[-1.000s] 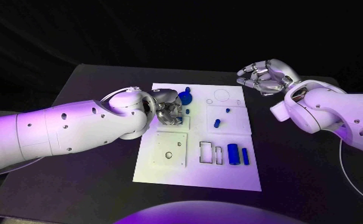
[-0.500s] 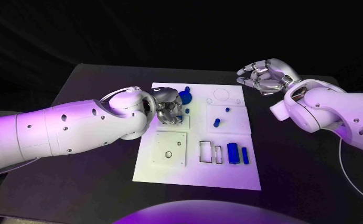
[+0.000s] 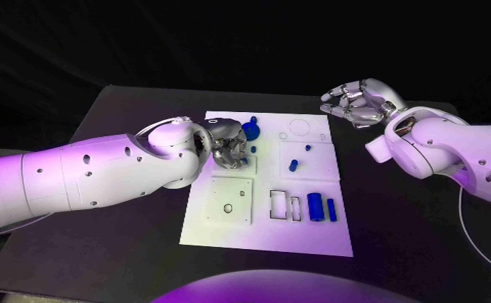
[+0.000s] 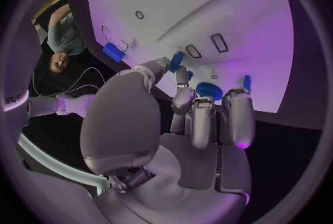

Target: Assemble the parts on the task board

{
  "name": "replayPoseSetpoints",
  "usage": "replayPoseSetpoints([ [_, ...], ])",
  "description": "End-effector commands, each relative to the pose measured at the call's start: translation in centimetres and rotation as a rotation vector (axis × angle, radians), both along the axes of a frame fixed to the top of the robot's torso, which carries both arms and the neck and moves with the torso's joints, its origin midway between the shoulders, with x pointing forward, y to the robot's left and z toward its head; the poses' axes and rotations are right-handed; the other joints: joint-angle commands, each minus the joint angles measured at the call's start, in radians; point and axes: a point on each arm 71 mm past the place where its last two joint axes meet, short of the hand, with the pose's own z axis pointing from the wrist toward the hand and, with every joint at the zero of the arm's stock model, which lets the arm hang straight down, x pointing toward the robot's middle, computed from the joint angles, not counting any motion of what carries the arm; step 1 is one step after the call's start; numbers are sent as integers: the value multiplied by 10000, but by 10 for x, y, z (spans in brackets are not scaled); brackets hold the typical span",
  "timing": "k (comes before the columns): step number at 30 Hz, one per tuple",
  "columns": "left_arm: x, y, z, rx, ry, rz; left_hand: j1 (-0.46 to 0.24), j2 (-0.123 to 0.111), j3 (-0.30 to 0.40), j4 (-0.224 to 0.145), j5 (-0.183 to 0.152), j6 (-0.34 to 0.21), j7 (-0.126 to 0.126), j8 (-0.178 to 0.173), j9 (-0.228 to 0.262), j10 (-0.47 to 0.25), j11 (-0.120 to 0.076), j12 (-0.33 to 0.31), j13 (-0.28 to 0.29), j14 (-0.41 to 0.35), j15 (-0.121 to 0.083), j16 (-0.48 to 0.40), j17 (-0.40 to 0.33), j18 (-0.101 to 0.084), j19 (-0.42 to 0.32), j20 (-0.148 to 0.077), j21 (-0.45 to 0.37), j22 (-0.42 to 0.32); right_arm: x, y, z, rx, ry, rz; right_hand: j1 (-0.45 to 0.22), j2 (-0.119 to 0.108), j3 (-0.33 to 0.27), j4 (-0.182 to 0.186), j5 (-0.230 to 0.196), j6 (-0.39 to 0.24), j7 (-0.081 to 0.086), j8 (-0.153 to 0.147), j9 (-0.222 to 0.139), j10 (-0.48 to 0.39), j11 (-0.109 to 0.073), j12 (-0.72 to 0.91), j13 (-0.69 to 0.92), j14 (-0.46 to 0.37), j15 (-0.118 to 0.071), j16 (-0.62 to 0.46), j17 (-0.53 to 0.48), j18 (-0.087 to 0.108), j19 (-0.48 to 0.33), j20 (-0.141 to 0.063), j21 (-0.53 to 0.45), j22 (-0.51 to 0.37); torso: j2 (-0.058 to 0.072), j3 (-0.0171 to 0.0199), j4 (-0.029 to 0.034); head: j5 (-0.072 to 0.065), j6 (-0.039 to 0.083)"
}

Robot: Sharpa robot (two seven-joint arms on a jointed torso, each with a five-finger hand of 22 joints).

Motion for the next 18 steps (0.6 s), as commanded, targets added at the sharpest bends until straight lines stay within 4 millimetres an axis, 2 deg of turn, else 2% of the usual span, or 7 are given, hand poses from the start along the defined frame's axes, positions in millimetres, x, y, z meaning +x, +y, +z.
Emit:
replayPoseSetpoints([
  [1, -1, -1, -2, 243, 127, -76, -74, 30, -189, 58, 65, 507, -276, -7, 646, -3, -49, -7, 19, 1039, -70, 56, 2513, -171, 10, -70, 42, 401, -1, 1, -1, -73, 39, 161, -79, 26, 7, 65, 40, -32, 2, 50, 13, 41, -27, 7, -23, 365, -70, -74, 28, 82, -35, -14, -67, 1077, -2, 4, -3, -2, -1],
  [7, 0, 0, -2, 323, 168, -55, -74, 90, -878, 385, 70, 613, -275, -88, 559, -1, -62, -7, 52, 1038, -85, 55, 2511, -170, 9, -89, 27, 398, 0, 1, -1, -73, 37, 158, -79, 26, 7, 65, 40, -32, 2, 50, 13, 41, -27, 7, -23, 365, -70, -74, 28, 82, -35, -14, -67, 1077, -3, 5, -2, -4, -11],
  [18, 1, 1, -3, 395, 180, 62, -255, 363, -1718, 466, 102, 717, -269, -213, 436, 15, -56, -8, 101, 1039, -81, 55, 2513, -171, 19, -93, 20, 412, 0, 1, -1, -76, 42, 152, -79, 26, 7, 65, 40, -32, 2, 50, 13, 41, -27, 7, -23, 365, -70, -74, 28, 82, -35, -14, -67, 1077, 2, 6, -5, -2, 0],
])
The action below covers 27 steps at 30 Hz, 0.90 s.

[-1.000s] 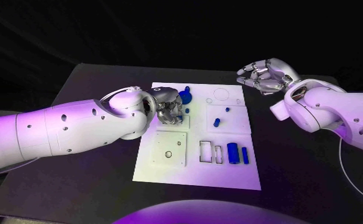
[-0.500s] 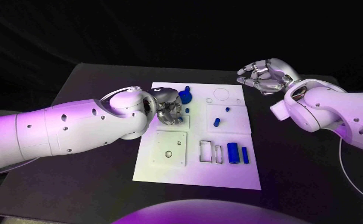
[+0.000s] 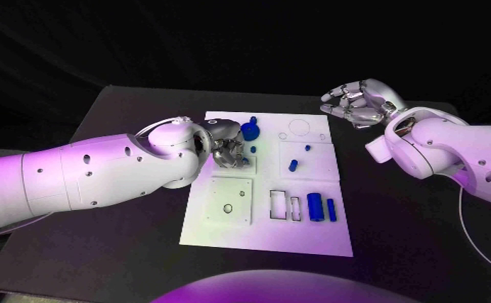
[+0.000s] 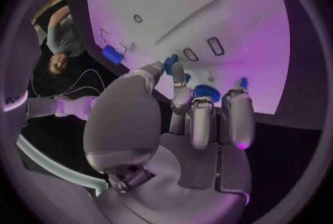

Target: Assemble the parts on the task board

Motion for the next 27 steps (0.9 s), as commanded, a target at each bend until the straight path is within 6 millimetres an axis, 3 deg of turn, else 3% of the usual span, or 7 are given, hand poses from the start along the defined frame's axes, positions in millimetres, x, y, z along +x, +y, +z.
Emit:
replayPoseSetpoints([
  [1, 0, 0, -1, 175, 65, -3, -107, 96, -207, 2, 17, -11, 52, -71, -34, 18, -55, -7, 17, 1003, -44, 55, 2514, -174, -10, -57, 23, 422, -1, 1, -1, -67, 32, 166, -79, 26, 5, 67, 40, -32, 2, 50, 15, 41, -27, 7, -8, 365, -70, -34, 20, 83, -35, -13, -67, 1078, 6, 2, 1, 1, -4],
  [6, 0, 0, -1, 172, 59, 7, -256, 264, -543, 8, 40, 25, 55, -123, -84, 20, -52, -13, 26, 1003, -41, 55, 2514, -173, -9, -54, 18, 424, -1, 1, -1, -67, 35, 167, -89, 17, -5, 78, 40, -38, 1, 60, 15, 38, -29, 3, -17, 361, -72, -47, 2, 89, -49, -15, -96, 1061, 0, 0, 2, -1, -17],
  [27, 1, 0, -2, 192, 124, 37, -308, 313, -736, 10, 50, 32, 57, -155, -112, 11, -51, -26, 13, 1003, -39, 55, 2513, -172, -12, -51, 13, 421, -1, 2, -1, -64, 47, 178, -94, 15, -10, 89, 42, -41, -3, 74, 16, 56, -32, 22, -3, 364, -74, -45, 11, 89, -48, -17, -101, 1059, 1, 1, 0, -22, -21],
])
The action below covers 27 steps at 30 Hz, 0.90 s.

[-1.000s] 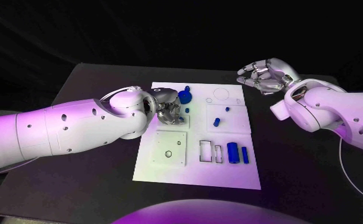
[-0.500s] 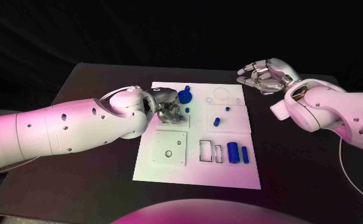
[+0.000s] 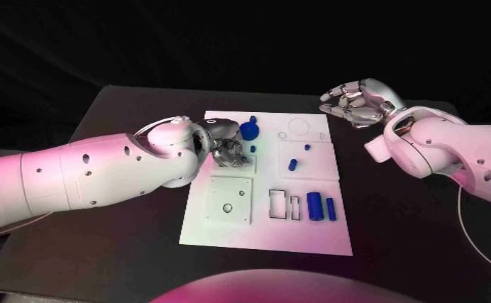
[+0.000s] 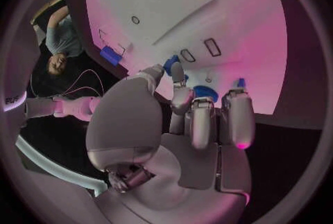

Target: Assemble the parts on the task board

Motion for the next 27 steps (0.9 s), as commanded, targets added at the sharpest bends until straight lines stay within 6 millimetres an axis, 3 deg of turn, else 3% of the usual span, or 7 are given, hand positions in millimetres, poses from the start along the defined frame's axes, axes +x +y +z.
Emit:
replayPoseSetpoints([
  [1, 0, -1, -1, 109, 96, -34, -103, 40, -156, -3, 18, 19, 73, -75, -25, 7, -50, -31, -16, 1004, -39, 54, 2505, -175, -3, -50, 19, 434, -1, 2, -1, -61, 28, 174, -94, 15, 18, 61, 43, -41, -3, 33, 12, 56, -32, 22, 6, 364, -74, -45, 14, 90, -48, -17, -39, 1062, -2, 1, 0, 0, -3],
  [27, 1, 2, -2, 185, 200, 130, -439, 600, -1956, 17, 72, 152, 83, -251, -207, 9, -42, -60, 7, 1005, -30, 55, 2509, -172, -1, -38, -1, 448, -1, 2, -1, -58, 29, 175, -99, 7, 7, 77, 44, -54, -7, 57, 12, 50, -36, 12, -19, 360, -78, -62, -6, 94, -54, -22, -62, 1050, -1, -4, 3, 0, -1],
])
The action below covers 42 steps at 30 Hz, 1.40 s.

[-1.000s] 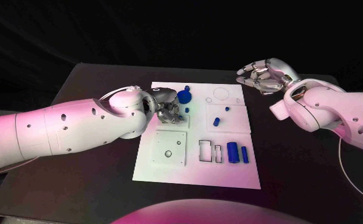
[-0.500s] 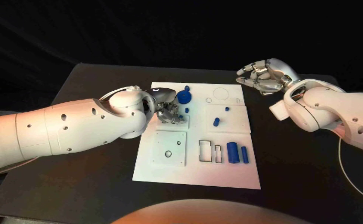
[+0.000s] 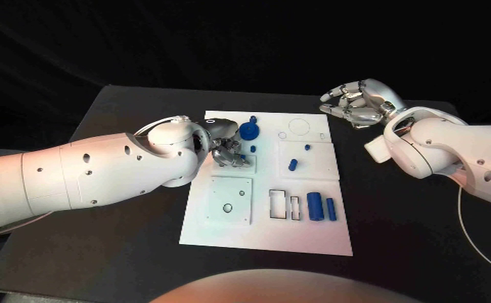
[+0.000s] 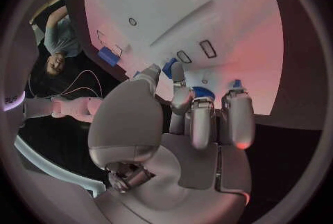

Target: Assemble the parts on the task board

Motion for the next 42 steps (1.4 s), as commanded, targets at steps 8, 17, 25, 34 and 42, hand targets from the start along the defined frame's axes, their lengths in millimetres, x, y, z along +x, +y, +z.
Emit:
replayPoseSetpoints([
  [8, 0, 0, -1, 12, 154, 31, -92, 368, -880, 0, 79, 125, 15, -106, -63, 9, -39, -69, 3, 1006, -27, 55, 2512, -173, 3, -37, -5, 459, -1, 2, -1, -56, 16, 173, -99, 7, 6, 78, 44, -54, -7, 57, 9, 50, -36, 12, -9, 360, -78, -62, -4, 92, -54, -22, -62, 1044, 1, 1, 0, 1, 0],
  [17, 0, 6, 1, -165, 446, 297, -270, 558, -1540, 7, 87, 69, 66, -169, -109, -201, -6, -270, -357, 1004, -7, 51, 2504, -156, -49, -24, -53, 389, 0, 1, -1, -61, 18, 156, -99, 7, 6, 78, 44, -54, -7, 57, 9, 50, -36, 12, -9, 360, -78, -62, -4, 92, -54, -22, -62, 1044, -4, -4, -7, -2, 23],
  [25, 6, 21, 17, -849, 1696, 1162, -417, 735, -2078, 5, 95, -757, 381, -588, -156, -902, 235, -969, -1586, 997, 179, 40, 2483, -90, -257, 119, -234, 103, 1, -2, -2, -104, 14, 53, -107, 2, -5, 96, 42, -71, -9, 75, 8, 60, -38, 20, -11, 364, -81, -62, 5, 91, -49, -25, -65, 1045, -27, 16, -8, -28, 78],
  [34, 25, 37, 48, -1016, 3649, 1864, -382, 1014, -2158, -5, 94, -1389, 651, -870, -53, -1453, 528, -1525, -2502, 943, 433, -43, 2316, 21, -609, 309, -549, -381, 3, -2, -3, -136, 25, 12, -110, 2, -7, 101, 42, -73, -9, 79, 8, 64, -38, 24, -10, 365, -81, -61, 7, 92, -49, -26, -67, 1044, -10, 14, -13, -22, 196],
  [42, 39, 32, 51, -868, 6012, 1955, -8, 1722, -1700, -11, 179, -2088, 946, -1169, 77, -1719, 873, -2038, -3225, 969, 731, -1, 2398, 47, -659, 553, -645, -492, 5, -2, -4, -151, 32, 0, -139, 17, -18, 139, 56, -76, -11, 101, 9, 91, -40, 48, 4, 367, -83, -64, 10, 88, -37, -28, -57, 1052, 1, 5, -14, -13, 228],
])
